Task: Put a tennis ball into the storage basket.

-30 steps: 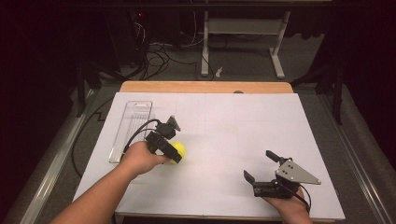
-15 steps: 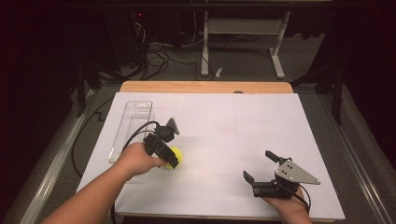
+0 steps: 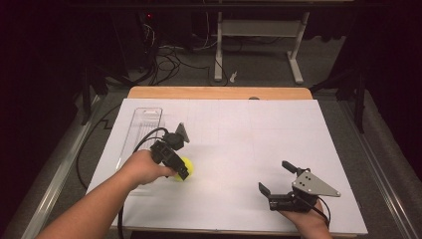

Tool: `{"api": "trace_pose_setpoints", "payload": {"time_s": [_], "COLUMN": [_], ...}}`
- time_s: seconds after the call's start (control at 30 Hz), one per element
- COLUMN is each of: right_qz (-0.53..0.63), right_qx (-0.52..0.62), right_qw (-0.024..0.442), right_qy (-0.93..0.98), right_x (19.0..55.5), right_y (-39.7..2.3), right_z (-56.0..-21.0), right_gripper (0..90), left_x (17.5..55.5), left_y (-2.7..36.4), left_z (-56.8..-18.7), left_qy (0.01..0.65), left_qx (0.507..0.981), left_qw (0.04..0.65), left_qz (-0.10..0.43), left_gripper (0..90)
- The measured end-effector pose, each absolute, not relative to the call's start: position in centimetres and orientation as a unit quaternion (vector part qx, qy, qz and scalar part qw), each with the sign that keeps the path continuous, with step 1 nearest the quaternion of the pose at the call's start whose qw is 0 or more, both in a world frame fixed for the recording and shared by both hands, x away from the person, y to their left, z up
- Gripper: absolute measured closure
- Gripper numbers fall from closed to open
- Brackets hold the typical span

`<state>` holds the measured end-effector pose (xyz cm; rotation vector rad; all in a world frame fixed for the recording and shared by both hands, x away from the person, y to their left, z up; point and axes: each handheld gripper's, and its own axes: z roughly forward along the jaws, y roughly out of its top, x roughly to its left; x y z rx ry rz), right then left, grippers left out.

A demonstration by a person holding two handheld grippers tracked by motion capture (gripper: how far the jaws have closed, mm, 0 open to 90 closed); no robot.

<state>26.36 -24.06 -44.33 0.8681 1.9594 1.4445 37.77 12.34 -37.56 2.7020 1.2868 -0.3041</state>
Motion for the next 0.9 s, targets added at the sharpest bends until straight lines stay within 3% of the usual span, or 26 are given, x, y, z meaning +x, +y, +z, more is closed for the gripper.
{"api": "trace_pose_setpoints", "payload": {"time_s": [0.9], "right_qz": [0.535], "right_qx": [0.324], "right_qw": [0.274], "right_qy": [0.731], "right_x": [26.4], "right_y": [-24.0], "right_z": [-44.4], "right_gripper": [0.1], "left_x": [39.1], "left_y": [14.1], "left_z": [-31.9], "left_qy": [0.433], "left_qx": [0.89], "left_qw": [0.096], "left_qz": [-0.107], "left_gripper": [28.9]}}
